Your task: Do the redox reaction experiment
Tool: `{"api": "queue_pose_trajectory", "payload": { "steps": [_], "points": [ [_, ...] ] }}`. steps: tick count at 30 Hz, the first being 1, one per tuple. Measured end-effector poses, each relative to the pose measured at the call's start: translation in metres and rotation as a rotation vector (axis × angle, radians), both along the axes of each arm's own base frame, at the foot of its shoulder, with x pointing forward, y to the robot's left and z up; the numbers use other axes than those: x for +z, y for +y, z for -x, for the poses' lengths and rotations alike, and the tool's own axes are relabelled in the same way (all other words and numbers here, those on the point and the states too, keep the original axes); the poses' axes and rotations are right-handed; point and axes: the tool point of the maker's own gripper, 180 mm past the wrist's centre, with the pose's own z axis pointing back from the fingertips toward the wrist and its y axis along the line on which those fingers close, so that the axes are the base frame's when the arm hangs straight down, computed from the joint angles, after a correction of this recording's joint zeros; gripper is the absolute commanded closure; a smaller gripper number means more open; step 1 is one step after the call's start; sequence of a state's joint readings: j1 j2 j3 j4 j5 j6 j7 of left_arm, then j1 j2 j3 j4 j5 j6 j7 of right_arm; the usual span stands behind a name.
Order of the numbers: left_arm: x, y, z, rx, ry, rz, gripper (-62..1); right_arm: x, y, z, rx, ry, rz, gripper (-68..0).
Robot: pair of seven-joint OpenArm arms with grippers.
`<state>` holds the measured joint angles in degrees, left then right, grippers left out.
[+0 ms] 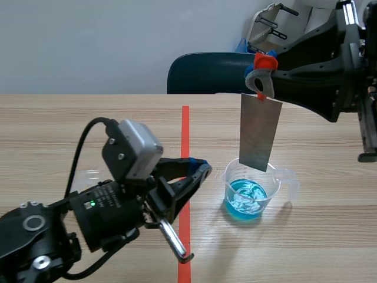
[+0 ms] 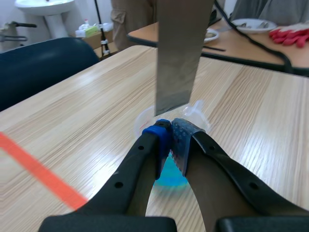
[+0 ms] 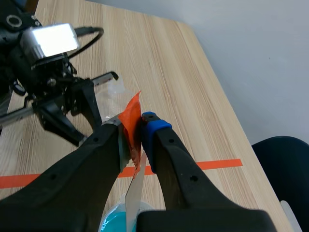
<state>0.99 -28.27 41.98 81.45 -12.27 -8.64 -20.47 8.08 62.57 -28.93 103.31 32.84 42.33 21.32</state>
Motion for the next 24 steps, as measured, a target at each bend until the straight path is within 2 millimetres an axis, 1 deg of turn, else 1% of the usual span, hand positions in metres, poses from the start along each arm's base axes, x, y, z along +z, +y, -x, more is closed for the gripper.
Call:
{"api": "queue_pose_trajectory", "payload": {
  "steps": [4,7,10,14,17,24],
  "points": [
    [0.019,0.028,0.003,0.020,-0.059,-0.010,-3.0,0.000,0.000,0.000,0.000,0.000,0.000,-0.6],
    [0.025,0.046,0.010,0.025,-0.074,-0.041,-3.0,0.000,0.000,0.000,0.000,0.000,0.000,-0.6],
    [0.025,0.058,0.024,-0.001,-0.051,-0.066,-3.0,0.000,0.000,0.000,0.000,0.000,0.000,-0.6],
    [0.014,0.074,0.040,-0.013,0.009,-0.098,-3.0,0.000,0.000,0.000,0.000,0.000,0.000,-0.6],
    [0.016,0.084,0.052,-0.024,0.027,-0.063,-3.0,0.000,0.000,0.000,0.000,0.000,-0.001,-0.6],
    [0.028,0.116,0.066,0.010,0.026,-0.036,-3.0,0.000,0.000,0.000,0.000,0.000,0.000,-0.6]
  ]
}}
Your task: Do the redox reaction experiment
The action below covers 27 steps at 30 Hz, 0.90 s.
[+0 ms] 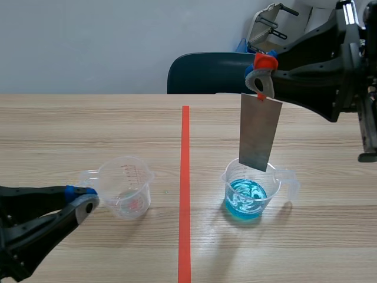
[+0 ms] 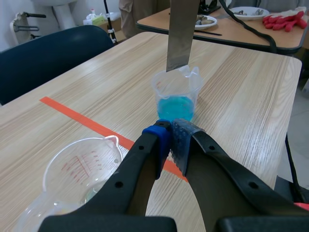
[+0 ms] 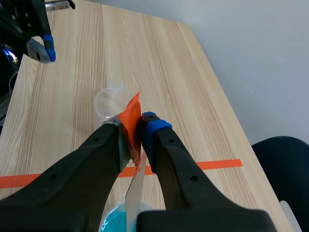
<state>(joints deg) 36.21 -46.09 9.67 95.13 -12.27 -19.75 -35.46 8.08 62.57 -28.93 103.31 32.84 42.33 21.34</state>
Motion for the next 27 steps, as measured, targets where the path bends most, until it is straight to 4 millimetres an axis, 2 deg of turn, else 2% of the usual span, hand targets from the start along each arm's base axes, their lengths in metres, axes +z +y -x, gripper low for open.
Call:
{"api": "queue_pose_trajectory", "payload": {
  "steps": [4,9,15,19,21,23,25,27],
  "points": [
    [0.004,0.017,0.005,0.025,0.000,-0.009,-3.7,0.000,0.000,0.000,0.000,0.000,0.000,-0.6],
    [0.005,0.036,0.013,0.045,0.003,-0.043,-9.1,0.000,0.000,0.000,0.000,0.000,0.000,-0.6],
    [0.020,0.059,0.018,0.086,-0.038,-0.042,-9.2,0.000,0.000,0.000,0.000,0.000,0.000,-0.6],
    [0.027,0.068,0.024,0.092,-0.047,-0.026,-9.7,0.000,0.000,0.000,0.000,0.000,0.000,-0.6],
    [0.027,0.068,0.027,0.086,-0.037,-0.020,-14.5,0.000,0.000,0.000,0.000,0.000,0.000,-0.6],
    [0.025,0.066,0.029,0.072,-0.037,-0.034,-22.8,0.000,0.000,0.000,0.000,0.000,0.000,-0.6],
    [0.022,0.064,0.032,0.050,-0.040,-0.058,-33.8,0.000,0.000,0.000,0.000,0.000,0.000,-0.6],
    [0.019,0.063,0.034,0.037,-0.040,-0.074,-50.4,0.000,0.000,0.000,0.000,0.000,0.000,-0.6]
  ]
}}
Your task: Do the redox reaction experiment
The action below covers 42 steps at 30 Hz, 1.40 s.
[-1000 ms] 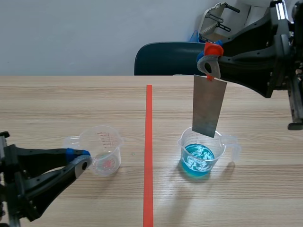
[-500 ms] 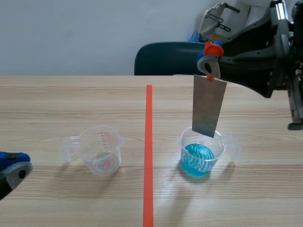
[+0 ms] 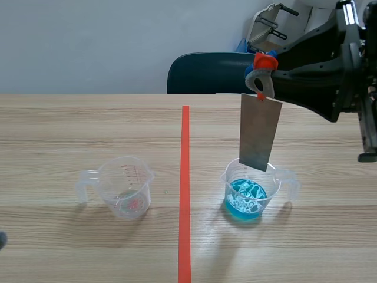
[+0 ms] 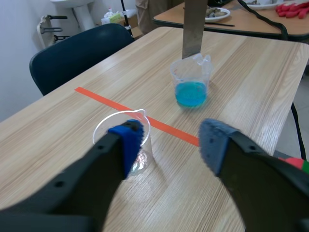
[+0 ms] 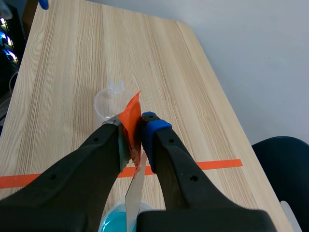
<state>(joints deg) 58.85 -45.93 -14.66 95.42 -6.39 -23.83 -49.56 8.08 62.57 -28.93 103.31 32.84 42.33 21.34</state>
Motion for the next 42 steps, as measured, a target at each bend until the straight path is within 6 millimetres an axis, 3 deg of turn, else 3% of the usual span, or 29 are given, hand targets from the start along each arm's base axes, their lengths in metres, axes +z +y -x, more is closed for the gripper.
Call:
{"api": "queue_pose_trajectory", "payload": {
  "steps": [1,2,16,42],
  "points": [
    [-0.001,-0.001,0.001,-0.006,-0.002,-0.008,-61.7,0.000,0.000,0.000,0.000,0.000,0.000,-0.6],
    [-0.002,-0.001,0.001,-0.016,-0.004,-0.019,-62.3,0.000,0.000,0.000,0.000,0.000,0.000,-0.6],
    [-0.014,0.001,0.000,-0.005,0.035,-0.077,-62.3,0.000,0.000,0.000,0.000,0.000,0.000,-0.6],
    [-0.014,0.001,0.000,-0.005,0.034,-0.075,-62.3,0.000,0.000,0.000,0.000,0.000,0.000,-0.6]
  ]
}}
